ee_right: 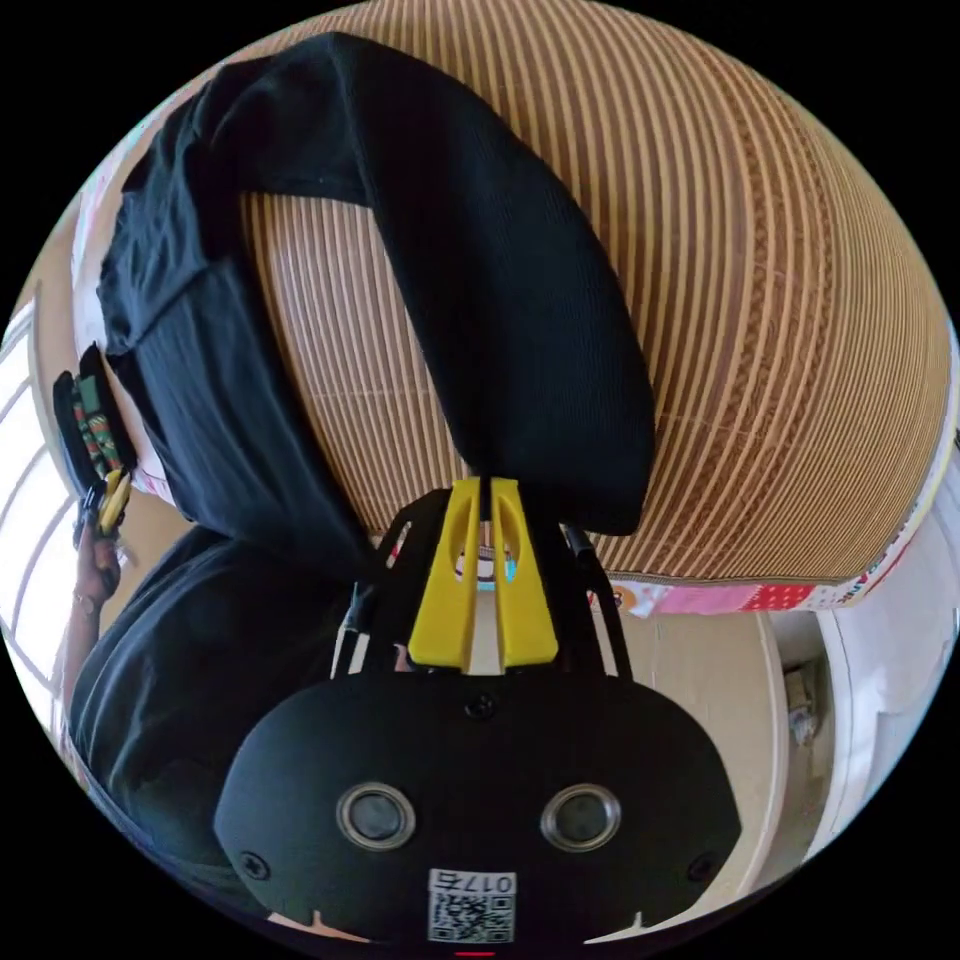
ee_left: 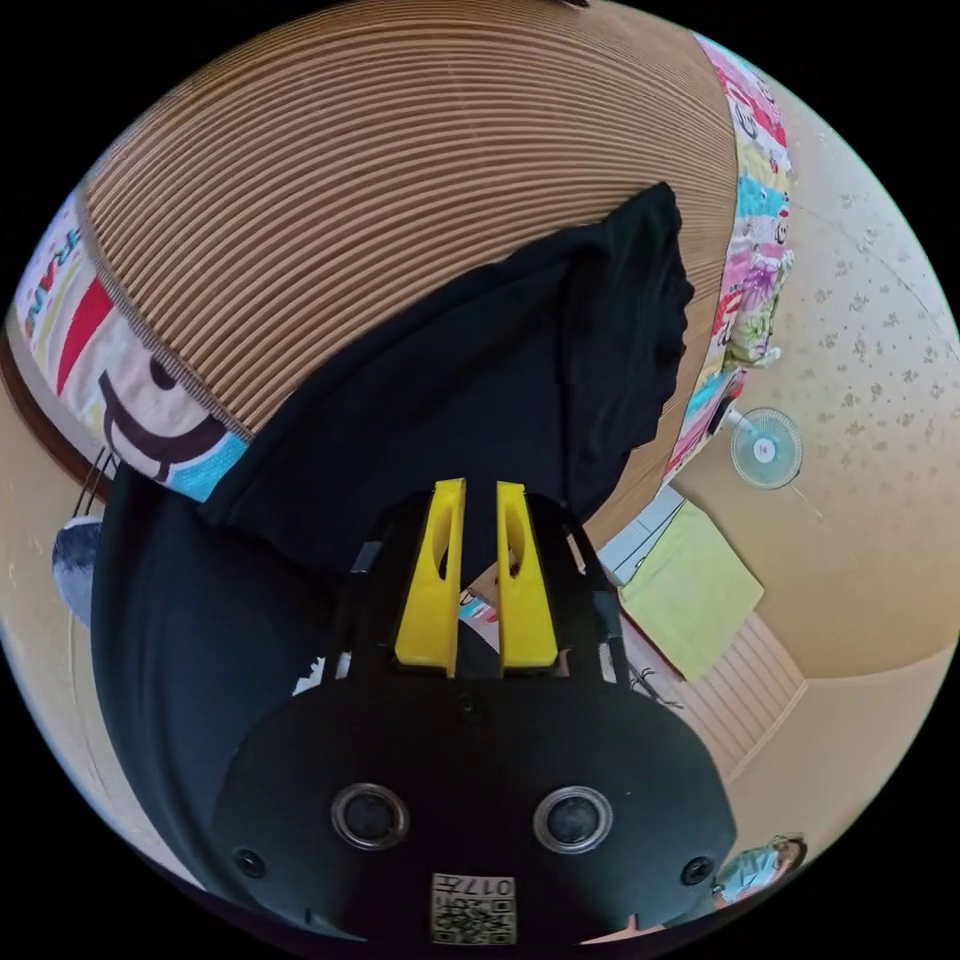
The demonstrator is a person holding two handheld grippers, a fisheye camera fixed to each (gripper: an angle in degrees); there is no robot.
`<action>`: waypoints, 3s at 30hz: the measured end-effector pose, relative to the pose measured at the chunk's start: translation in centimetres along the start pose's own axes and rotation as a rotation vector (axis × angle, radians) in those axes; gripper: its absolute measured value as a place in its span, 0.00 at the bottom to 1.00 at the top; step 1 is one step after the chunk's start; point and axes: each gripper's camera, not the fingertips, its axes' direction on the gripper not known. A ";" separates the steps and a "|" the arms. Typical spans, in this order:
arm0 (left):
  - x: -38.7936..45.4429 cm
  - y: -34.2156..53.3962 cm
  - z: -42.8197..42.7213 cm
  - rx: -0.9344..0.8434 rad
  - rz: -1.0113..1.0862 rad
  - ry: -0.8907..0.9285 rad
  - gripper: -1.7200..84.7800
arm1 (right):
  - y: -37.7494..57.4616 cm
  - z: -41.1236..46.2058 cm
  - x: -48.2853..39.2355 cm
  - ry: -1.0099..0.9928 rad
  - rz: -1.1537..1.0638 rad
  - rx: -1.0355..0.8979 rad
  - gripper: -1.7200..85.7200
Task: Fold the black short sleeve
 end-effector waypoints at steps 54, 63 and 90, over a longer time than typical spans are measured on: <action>-8.1 4.8 -16.3 -0.460 0.408 -0.555 0.20 | 11.5 2.0 -5.2 -0.543 0.247 -0.161 0.22; -8.9 2.5 -18.3 -0.531 0.312 -0.510 0.09 | 6.7 0.5 -7.8 -0.422 0.170 -0.175 0.20; 1.7 -2.8 -43.0 -0.401 0.766 0.723 0.06 | 11.8 -13.0 -2.8 -1.400 -0.648 0.195 0.04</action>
